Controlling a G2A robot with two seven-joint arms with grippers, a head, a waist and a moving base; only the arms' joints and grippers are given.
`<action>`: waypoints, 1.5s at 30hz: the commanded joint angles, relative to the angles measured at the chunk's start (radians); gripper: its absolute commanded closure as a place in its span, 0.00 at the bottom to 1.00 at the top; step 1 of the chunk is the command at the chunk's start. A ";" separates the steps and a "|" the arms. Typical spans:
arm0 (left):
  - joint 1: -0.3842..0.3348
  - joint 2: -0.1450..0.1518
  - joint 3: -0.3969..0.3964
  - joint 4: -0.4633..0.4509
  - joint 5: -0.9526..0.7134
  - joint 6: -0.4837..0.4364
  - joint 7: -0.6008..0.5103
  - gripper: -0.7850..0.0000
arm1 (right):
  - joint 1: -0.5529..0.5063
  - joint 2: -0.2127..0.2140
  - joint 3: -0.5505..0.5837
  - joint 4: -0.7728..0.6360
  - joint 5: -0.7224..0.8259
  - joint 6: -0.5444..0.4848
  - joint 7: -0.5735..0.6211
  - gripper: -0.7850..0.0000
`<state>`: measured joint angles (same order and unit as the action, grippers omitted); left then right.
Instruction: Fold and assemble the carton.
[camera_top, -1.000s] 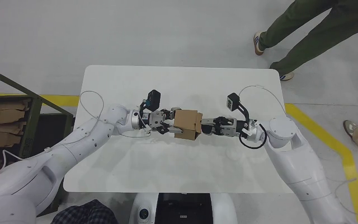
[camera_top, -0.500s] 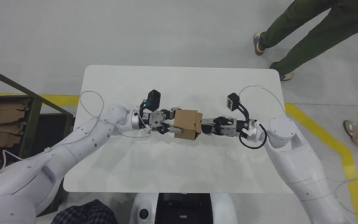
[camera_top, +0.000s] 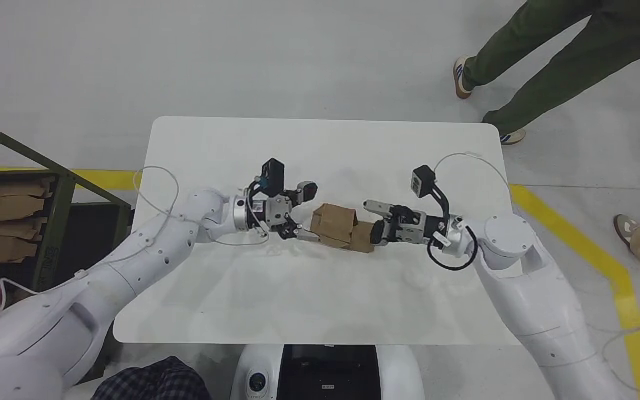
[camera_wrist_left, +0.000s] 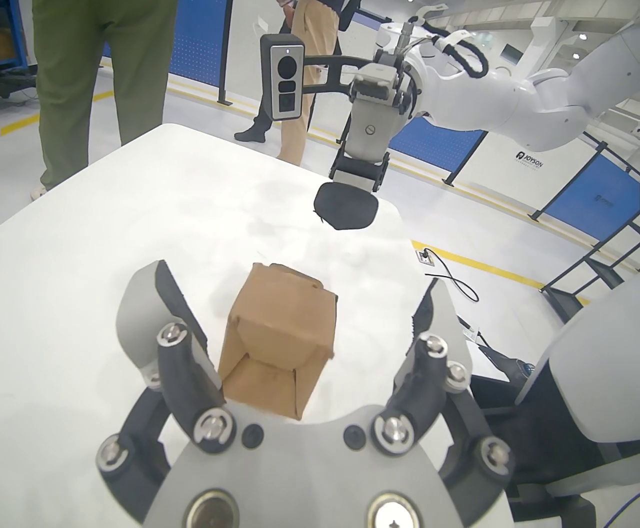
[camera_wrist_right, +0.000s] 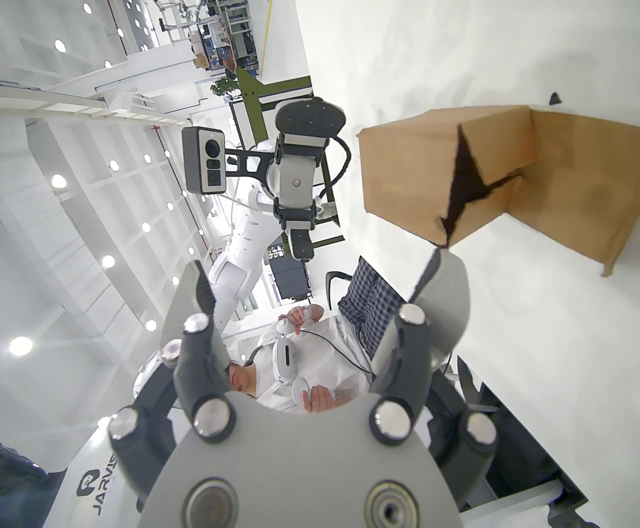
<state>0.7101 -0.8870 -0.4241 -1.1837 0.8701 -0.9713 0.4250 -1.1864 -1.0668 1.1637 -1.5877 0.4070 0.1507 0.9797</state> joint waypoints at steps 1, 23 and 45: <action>0.009 0.000 -0.012 -0.007 0.007 -0.001 -0.009 0.00 | 0.002 -0.001 -0.003 0.004 0.000 0.001 -0.003 0.00; 0.085 -0.007 -0.148 -0.004 0.104 0.122 -0.064 0.00 | 0.002 -0.008 -0.025 0.195 -0.013 -0.018 -0.091 0.00; 0.081 -0.076 -0.194 0.109 -0.031 0.255 -0.312 0.00 | 0.118 -0.065 -0.145 0.421 0.094 -0.169 -0.034 0.00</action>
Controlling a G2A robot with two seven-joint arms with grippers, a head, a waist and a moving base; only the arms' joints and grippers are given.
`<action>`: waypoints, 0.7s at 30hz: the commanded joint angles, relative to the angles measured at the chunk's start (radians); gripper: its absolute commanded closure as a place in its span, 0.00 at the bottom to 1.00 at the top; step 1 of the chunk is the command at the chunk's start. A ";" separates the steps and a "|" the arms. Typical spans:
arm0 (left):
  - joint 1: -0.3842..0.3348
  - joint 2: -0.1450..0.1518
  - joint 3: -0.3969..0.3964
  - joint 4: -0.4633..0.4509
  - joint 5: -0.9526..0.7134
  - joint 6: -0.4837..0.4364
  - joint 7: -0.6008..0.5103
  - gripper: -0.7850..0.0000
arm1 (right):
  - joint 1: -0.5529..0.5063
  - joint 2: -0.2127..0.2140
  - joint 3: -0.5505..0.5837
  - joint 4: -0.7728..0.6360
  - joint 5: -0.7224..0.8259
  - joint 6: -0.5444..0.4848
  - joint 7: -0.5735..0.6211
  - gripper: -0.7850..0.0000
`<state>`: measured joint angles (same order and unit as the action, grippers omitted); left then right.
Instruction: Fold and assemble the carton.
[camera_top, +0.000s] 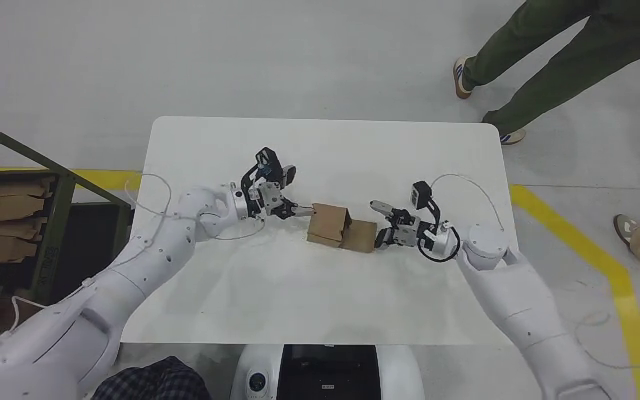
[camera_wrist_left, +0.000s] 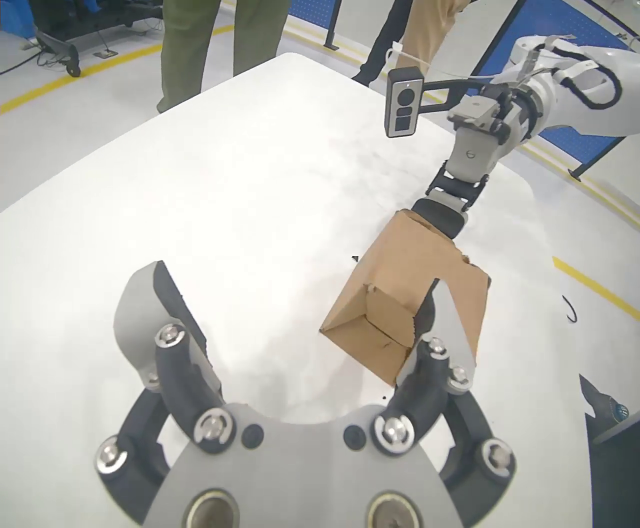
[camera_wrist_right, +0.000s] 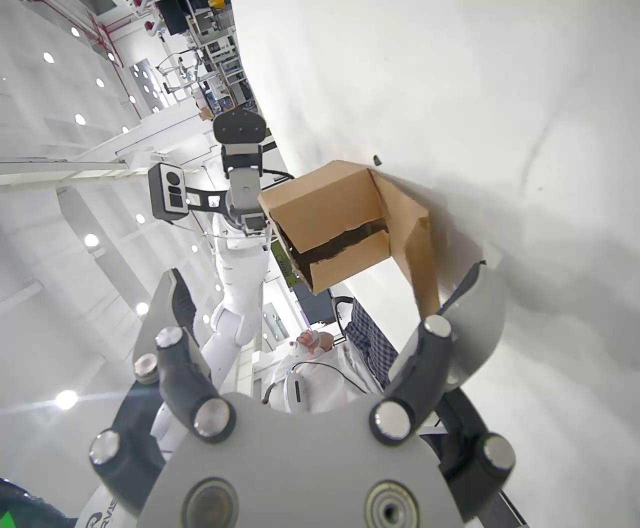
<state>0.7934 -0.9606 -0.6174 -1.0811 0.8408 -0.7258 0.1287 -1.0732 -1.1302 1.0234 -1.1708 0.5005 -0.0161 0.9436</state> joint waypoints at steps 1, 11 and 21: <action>-0.005 -0.007 -0.001 0.014 -0.002 0.023 -0.030 0.00 | 0.010 -0.004 -0.009 0.010 0.002 -0.005 0.002 0.00; 0.000 -0.034 -0.015 0.048 0.000 0.079 -0.088 0.00 | 0.049 -0.024 -0.042 0.084 0.022 0.000 0.030 0.00; 0.013 -0.037 -0.067 0.036 -0.002 0.012 -0.046 0.00 | 0.050 -0.026 -0.024 0.078 0.041 -0.033 0.063 0.00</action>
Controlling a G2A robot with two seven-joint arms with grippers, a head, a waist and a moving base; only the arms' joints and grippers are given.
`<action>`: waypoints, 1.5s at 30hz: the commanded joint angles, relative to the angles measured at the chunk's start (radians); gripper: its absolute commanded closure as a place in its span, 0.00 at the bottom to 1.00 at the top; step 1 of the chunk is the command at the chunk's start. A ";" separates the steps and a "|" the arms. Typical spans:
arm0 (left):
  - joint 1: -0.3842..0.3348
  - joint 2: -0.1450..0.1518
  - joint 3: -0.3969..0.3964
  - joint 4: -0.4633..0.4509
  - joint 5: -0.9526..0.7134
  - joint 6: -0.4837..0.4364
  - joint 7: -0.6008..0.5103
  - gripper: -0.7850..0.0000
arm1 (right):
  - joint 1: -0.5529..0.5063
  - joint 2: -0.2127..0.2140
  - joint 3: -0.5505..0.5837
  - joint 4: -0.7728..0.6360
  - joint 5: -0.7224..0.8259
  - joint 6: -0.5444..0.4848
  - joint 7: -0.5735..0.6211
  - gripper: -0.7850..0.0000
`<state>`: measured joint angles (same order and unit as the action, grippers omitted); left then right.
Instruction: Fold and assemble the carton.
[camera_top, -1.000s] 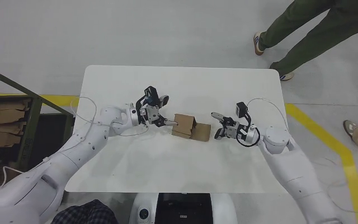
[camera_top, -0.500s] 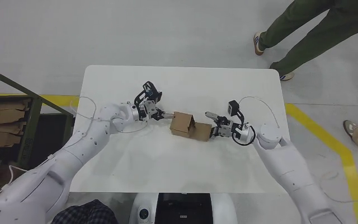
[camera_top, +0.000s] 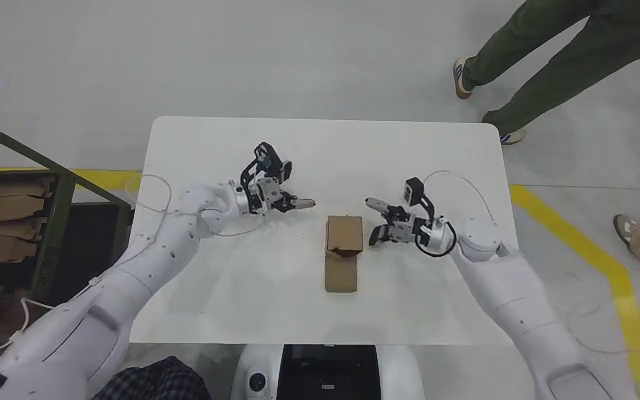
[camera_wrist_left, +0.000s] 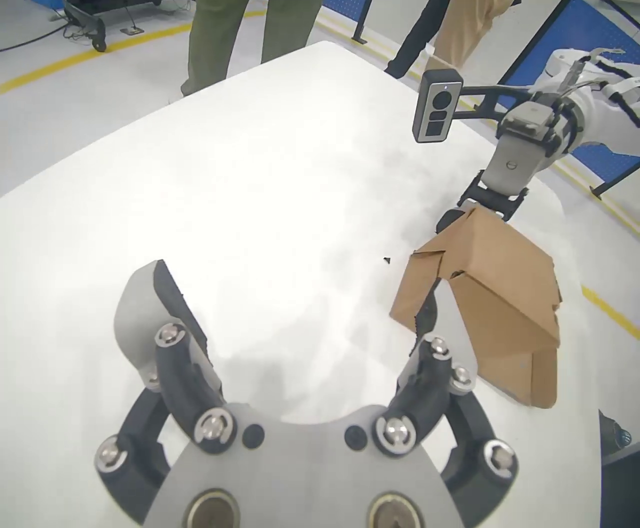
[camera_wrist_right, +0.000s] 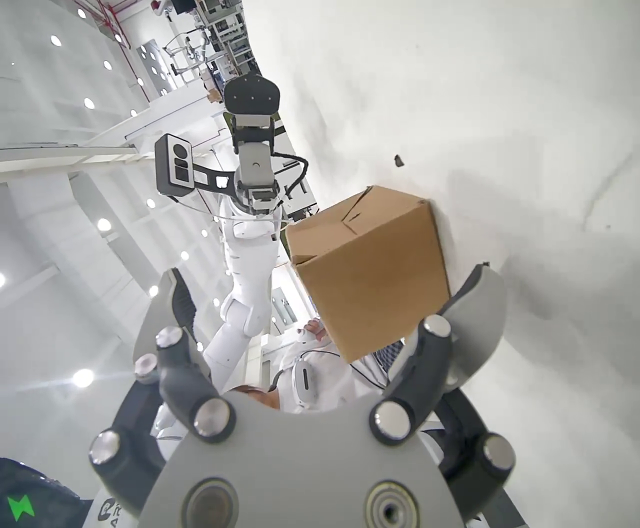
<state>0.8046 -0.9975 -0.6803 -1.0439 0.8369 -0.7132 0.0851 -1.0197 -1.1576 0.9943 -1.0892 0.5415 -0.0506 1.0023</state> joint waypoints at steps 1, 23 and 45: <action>0.003 0.000 -0.008 -0.001 0.009 0.005 -0.009 0.00 | -0.007 0.004 0.010 -0.008 -0.002 0.005 0.008 0.00; 0.052 0.000 -0.102 -0.003 0.065 -0.009 -0.005 0.00 | -0.389 0.100 0.156 -0.712 -0.581 0.281 -0.208 0.24; 0.116 0.007 -0.195 -0.032 0.084 -0.051 -0.005 0.00 | -0.294 0.074 0.007 -0.678 -0.722 0.522 -0.264 0.67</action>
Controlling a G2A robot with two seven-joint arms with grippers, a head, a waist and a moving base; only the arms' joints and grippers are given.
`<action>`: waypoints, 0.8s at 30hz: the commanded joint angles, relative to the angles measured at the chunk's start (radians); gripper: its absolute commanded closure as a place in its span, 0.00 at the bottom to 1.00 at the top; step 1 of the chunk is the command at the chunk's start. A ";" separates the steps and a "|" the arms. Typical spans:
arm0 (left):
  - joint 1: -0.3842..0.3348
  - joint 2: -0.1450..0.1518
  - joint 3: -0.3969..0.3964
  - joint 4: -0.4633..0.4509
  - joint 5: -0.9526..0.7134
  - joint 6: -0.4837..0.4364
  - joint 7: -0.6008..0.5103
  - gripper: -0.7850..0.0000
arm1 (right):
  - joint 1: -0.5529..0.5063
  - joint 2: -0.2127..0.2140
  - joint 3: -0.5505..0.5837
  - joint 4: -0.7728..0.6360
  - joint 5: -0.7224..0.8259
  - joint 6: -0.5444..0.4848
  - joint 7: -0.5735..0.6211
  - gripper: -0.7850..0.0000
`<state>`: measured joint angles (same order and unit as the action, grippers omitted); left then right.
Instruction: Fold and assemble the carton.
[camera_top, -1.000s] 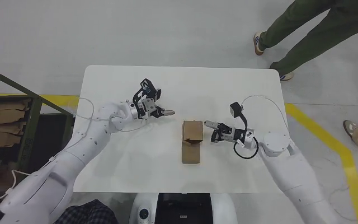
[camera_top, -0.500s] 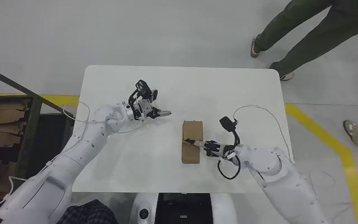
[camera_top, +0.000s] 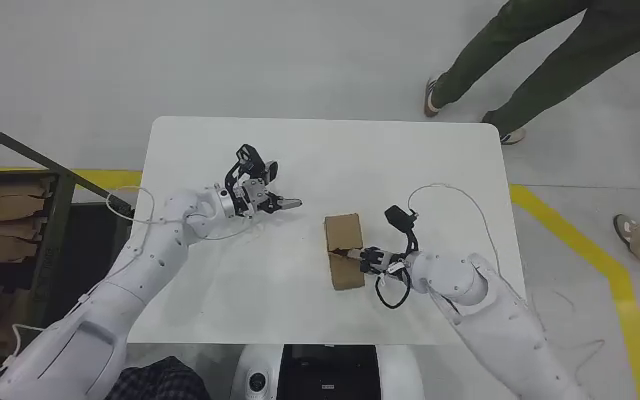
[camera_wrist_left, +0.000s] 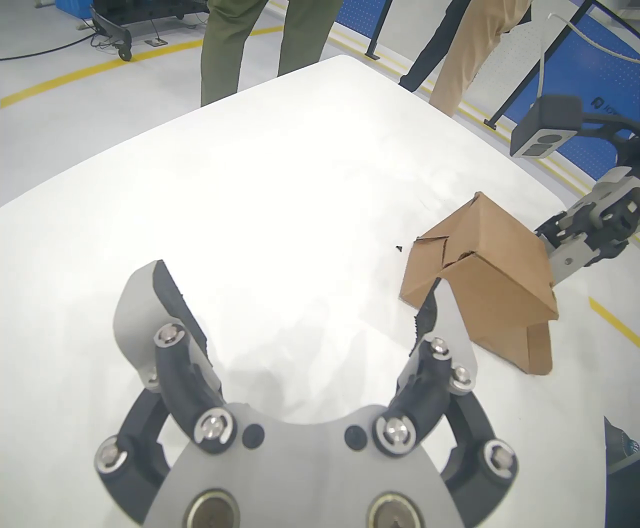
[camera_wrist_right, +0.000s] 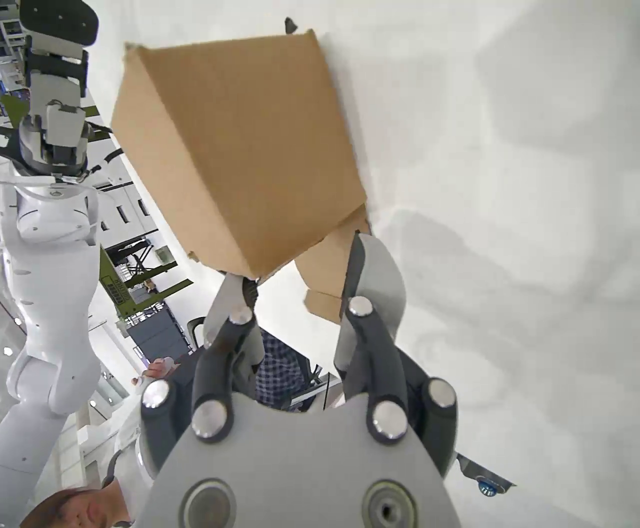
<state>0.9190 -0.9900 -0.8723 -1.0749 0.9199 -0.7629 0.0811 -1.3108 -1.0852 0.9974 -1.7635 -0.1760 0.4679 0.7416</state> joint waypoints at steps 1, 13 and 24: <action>0.003 0.000 -0.005 -0.003 0.001 -0.003 -0.002 0.00 | -0.008 0.003 0.009 -0.011 -0.012 0.007 -0.008 0.69; 0.021 -0.005 -0.035 -0.018 0.002 -0.013 -0.017 0.00 | -0.035 0.014 0.060 -0.058 -0.035 -0.037 -0.011 1.00; 0.031 -0.007 -0.064 -0.025 -0.012 -0.052 -0.029 0.00 | 0.000 0.025 0.096 -0.065 -0.047 -0.137 0.090 1.00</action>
<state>0.9506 -0.9975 -0.9328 -1.1017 0.9099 -0.8085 0.0520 -1.3171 -1.0620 1.0920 -1.8279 -0.2123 0.3373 0.8136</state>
